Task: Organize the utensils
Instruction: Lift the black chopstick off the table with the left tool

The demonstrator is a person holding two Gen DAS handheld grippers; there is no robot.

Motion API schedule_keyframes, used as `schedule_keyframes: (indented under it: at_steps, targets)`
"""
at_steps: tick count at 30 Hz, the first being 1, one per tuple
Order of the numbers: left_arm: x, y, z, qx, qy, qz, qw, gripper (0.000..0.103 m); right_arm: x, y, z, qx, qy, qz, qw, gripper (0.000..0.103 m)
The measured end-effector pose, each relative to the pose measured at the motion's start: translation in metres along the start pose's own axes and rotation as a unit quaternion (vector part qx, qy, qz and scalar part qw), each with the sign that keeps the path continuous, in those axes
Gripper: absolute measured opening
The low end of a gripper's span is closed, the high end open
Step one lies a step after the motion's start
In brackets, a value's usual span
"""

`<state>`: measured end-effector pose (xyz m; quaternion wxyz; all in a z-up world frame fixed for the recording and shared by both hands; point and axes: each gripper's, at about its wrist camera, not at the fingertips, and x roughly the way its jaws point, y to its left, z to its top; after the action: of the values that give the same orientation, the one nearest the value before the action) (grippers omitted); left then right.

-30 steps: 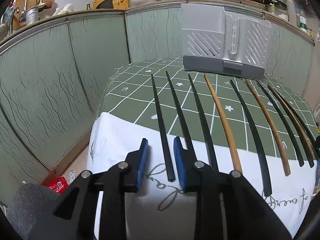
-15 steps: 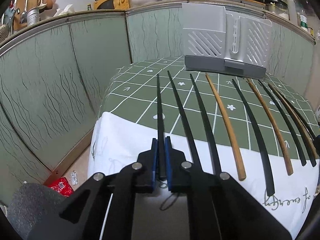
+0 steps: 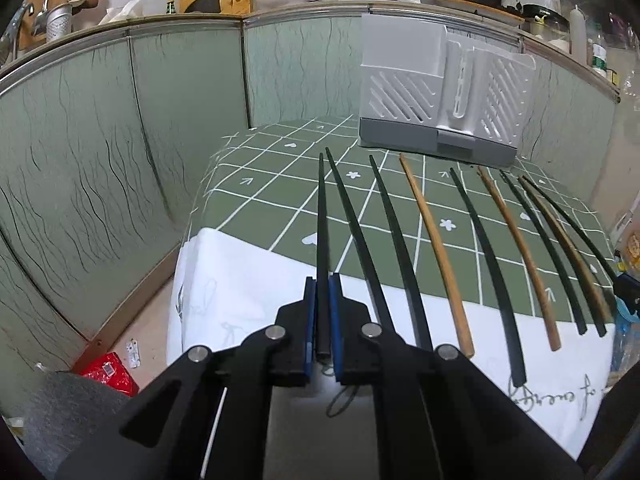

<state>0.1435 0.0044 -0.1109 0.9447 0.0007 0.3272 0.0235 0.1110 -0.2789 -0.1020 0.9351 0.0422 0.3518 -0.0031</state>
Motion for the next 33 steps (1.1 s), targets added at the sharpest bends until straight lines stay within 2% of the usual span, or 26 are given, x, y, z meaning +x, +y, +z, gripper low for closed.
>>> schedule_keyframes:
  at_steps: [9, 13, 23, 33]
  targets:
    - [-0.027, 0.014, 0.014, 0.01, -0.006, -0.015, 0.9998, 0.008, -0.027, -0.007, 0.01, 0.006, -0.005, 0.003, 1.0, 0.006]
    - [-0.037, 0.019, 0.021, 0.016, 0.0, -0.039, 0.9991, 0.008, -0.039, -0.01, 0.017, 0.005, -0.012, 0.012, 1.0, 0.006]
    - [-0.064, 0.027, 0.049, 0.034, -0.01, -0.052, 0.998, 0.008, -0.063, -0.009, 0.042, -0.002, -0.021, 0.032, 0.999, 0.006]
    - [-0.082, 0.033, 0.075, 0.037, -0.021, -0.062, 0.9971, 0.008, -0.087, -0.018, 0.066, 0.001, -0.049, 0.026, 0.998, 0.006]
